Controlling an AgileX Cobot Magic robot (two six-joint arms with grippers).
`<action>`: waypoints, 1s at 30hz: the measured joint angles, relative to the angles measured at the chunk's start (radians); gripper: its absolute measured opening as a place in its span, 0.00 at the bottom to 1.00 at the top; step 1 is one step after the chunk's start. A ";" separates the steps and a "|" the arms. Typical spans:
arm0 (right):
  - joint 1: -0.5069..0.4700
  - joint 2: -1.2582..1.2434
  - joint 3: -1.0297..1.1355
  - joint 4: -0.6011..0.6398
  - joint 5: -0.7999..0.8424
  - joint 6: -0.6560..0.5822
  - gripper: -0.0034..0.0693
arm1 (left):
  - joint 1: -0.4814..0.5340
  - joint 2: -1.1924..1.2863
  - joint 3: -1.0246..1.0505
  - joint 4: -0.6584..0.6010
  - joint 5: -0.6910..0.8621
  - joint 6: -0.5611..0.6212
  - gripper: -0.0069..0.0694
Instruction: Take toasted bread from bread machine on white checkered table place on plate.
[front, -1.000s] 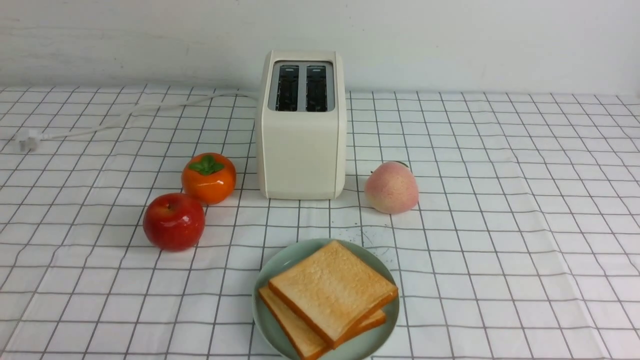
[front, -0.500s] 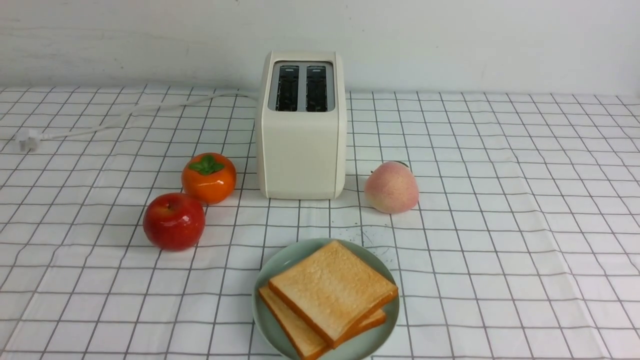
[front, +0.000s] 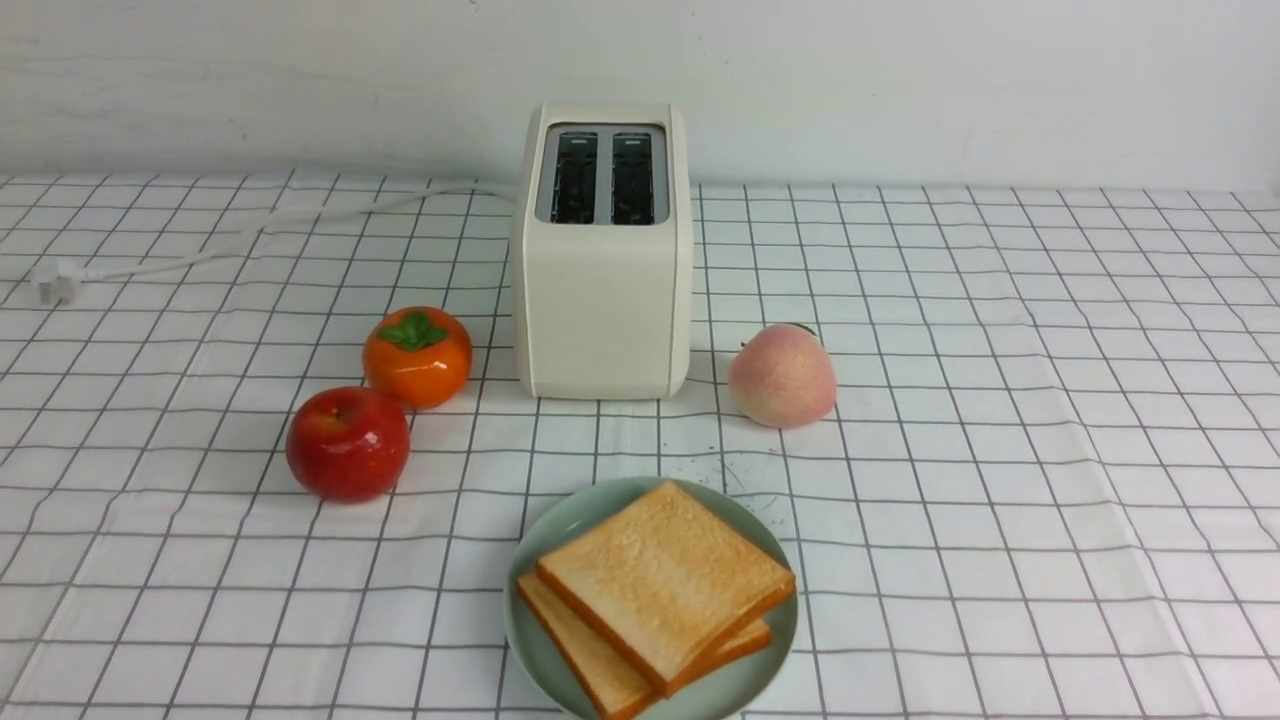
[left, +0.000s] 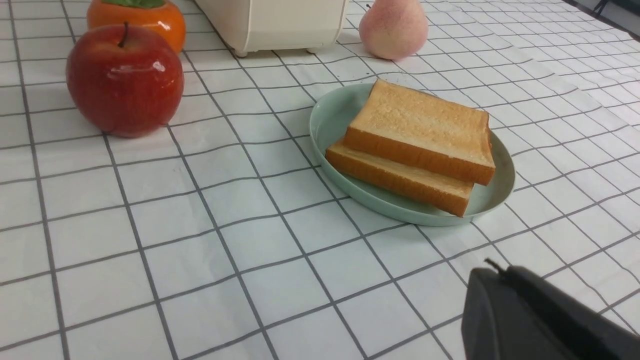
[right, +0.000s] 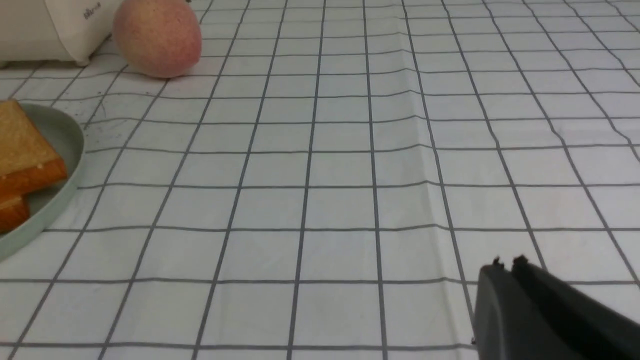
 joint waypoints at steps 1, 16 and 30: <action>0.000 0.000 0.000 -0.001 0.001 -0.001 0.08 | 0.000 0.000 0.000 0.001 0.001 0.000 0.08; 0.000 0.000 0.000 -0.001 0.001 -0.003 0.09 | 0.000 0.000 0.000 0.001 0.001 -0.001 0.09; 0.000 0.000 0.000 -0.001 0.001 -0.004 0.10 | 0.000 0.000 0.000 0.005 0.001 -0.001 0.09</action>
